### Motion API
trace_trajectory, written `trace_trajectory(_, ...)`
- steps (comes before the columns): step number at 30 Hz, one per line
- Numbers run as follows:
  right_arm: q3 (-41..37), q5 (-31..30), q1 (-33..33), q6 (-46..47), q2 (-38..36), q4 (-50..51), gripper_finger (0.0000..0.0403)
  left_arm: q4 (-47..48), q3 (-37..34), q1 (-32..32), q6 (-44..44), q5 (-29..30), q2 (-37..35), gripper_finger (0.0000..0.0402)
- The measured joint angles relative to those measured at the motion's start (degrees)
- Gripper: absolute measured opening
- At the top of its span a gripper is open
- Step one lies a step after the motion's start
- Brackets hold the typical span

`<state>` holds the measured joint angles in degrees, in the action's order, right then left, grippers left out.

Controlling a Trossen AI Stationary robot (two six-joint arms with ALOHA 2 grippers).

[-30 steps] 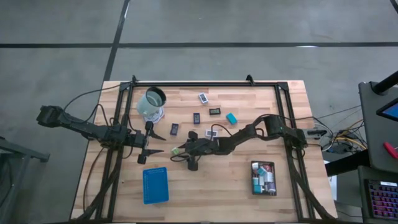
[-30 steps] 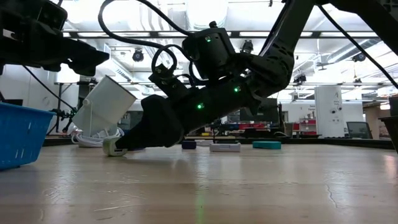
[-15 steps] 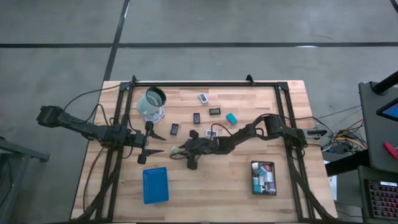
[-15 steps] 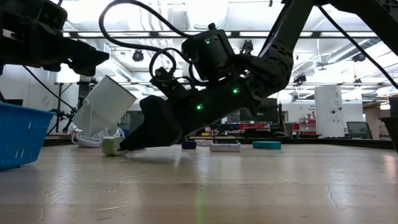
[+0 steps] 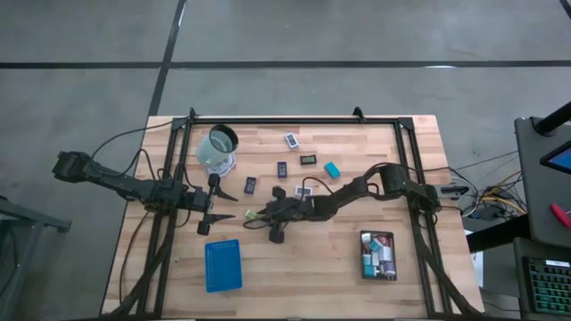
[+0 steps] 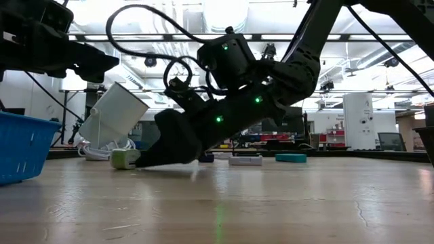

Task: Pick & Place Office items
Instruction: Put the green charger adapter into the black bin

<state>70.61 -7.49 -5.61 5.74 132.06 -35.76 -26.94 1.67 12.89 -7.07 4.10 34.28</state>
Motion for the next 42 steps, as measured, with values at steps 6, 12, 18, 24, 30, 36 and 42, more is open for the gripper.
trace_trajectory(6,-0.1,-0.2,0.0,-1.1,-2.3,0.5,0.0079,0.0,0.0,0.0,0.0,0.0,0.0,0.0237)
trace_trajectory(12,0.0,-1.5,-0.1,-2.4,-3.1,0.9,0.0072,0.0,0.0,0.0,0.0,0.0,0.0,0.0237)
trace_trajectory(18,2.0,0.3,-0.2,-2.8,-2.7,1.4,0.0057,0.0,0.0,0.0,0.0,0.0,0.0,0.0237)
trace_trajectory(24,3.2,0.1,-0.2,-3.3,-2.7,2.1,0.0052,0.0,0.0,0.0,0.0,0.0,0.0,0.0237)
trace_trajectory(30,3.4,0.2,-0.2,-2.9,-2.6,3.6,0.0048,0.0,0.0,0.0,0.0,0.0,0.0,0.0237)
trace_trajectory(36,3.4,0.6,-0.3,-2.8,-2.5,5.5,0.0031,0.0,0.0,0.0,0.0,0.0,0.0,0.0237)
trace_trajectory(42,3.4,0.6,-0.2,-2.7,-2.5,5.6,0.0027,0.0,0.0,0.0,0.0,0.0,0.0,0.0237)
